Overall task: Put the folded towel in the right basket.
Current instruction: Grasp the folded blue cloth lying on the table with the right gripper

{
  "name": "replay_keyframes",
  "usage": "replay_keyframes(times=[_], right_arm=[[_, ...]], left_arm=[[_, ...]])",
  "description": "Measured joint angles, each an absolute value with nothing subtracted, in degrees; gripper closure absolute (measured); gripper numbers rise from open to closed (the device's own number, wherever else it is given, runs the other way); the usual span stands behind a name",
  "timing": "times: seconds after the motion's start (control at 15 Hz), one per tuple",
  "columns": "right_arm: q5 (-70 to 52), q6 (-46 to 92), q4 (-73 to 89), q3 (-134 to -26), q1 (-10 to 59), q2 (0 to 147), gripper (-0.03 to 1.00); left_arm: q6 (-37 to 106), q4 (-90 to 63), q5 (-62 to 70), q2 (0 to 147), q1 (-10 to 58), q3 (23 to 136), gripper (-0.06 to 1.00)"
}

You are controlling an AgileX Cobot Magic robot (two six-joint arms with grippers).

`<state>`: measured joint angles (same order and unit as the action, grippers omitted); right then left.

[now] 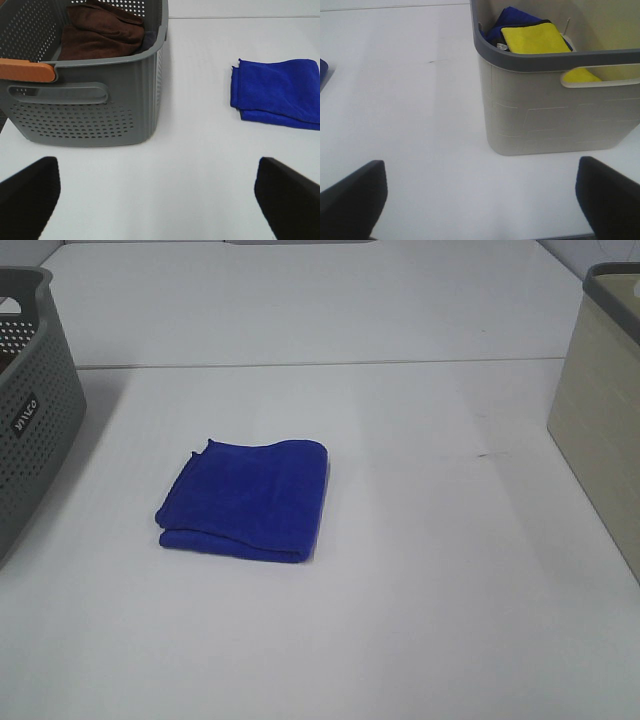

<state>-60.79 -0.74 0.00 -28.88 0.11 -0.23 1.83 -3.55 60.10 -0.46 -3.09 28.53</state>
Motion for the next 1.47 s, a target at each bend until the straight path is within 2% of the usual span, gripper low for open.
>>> replay_keyframes(times=[1.47], right_arm=[[-60.7, -0.3, -2.8, -28.9, 0.1, -0.2, 0.0]], left_arm=[[1.8, -3.6, 60.1, -0.5, -3.1, 28.5, -0.04]])
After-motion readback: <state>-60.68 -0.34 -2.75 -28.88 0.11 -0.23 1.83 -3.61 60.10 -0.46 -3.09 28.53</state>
